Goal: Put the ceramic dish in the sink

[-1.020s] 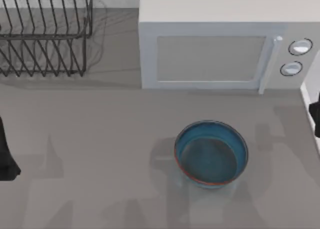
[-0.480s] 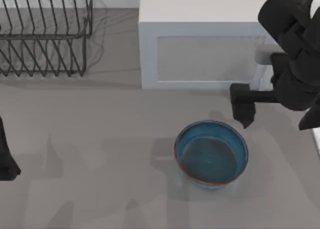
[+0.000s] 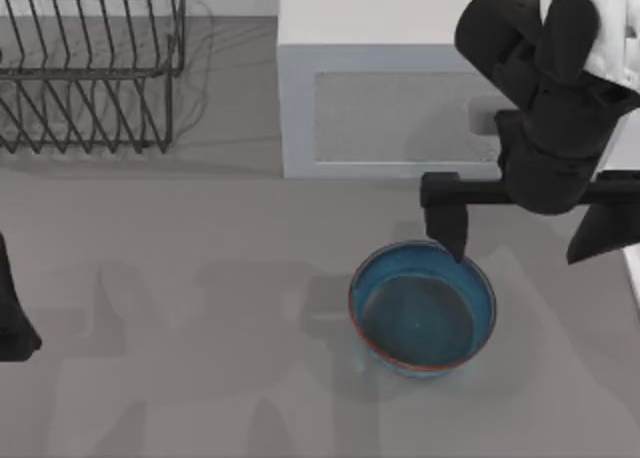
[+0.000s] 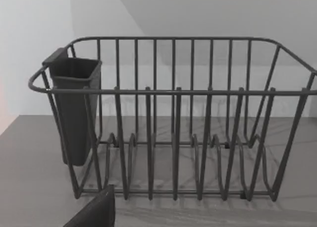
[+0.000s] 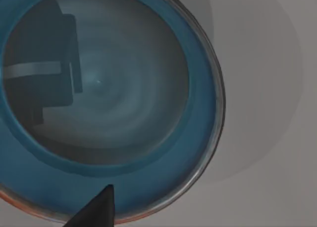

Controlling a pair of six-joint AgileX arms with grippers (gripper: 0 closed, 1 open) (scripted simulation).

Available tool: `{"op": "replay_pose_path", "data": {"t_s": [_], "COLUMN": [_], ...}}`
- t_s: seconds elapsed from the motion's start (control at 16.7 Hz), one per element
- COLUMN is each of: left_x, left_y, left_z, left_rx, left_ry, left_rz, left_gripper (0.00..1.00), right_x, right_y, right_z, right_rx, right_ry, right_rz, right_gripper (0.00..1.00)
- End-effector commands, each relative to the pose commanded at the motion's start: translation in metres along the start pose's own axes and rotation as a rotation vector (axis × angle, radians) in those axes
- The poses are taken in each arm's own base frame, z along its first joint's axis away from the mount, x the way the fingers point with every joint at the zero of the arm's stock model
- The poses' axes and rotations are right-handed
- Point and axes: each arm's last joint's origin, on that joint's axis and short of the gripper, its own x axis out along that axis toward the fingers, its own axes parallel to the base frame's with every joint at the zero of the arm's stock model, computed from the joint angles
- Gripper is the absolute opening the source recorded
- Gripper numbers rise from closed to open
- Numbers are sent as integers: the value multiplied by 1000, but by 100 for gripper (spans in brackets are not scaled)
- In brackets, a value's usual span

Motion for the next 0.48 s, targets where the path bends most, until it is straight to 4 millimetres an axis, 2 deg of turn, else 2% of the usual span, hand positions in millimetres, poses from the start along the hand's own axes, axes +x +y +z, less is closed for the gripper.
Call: {"op": "replay_pose_path", "data": {"t_s": [0.24, 0.36, 0.48], "left_x": [0, 0, 0], "left_y": [0, 0, 0], "left_z": [0, 0, 0], "left_rx": [0, 0, 0], "left_ry": [0, 0, 0], "left_rz": [0, 0, 0], "left_gripper": [100, 100, 100], "right_x": [5, 21, 45], "right_y": [-1, 0, 2], "right_z": [1, 2, 4], "right_rx": [2, 0, -1], "right_ry": [1, 2, -2], "right_rz": [0, -1, 1], "right_gripper": [100, 100, 100]}}
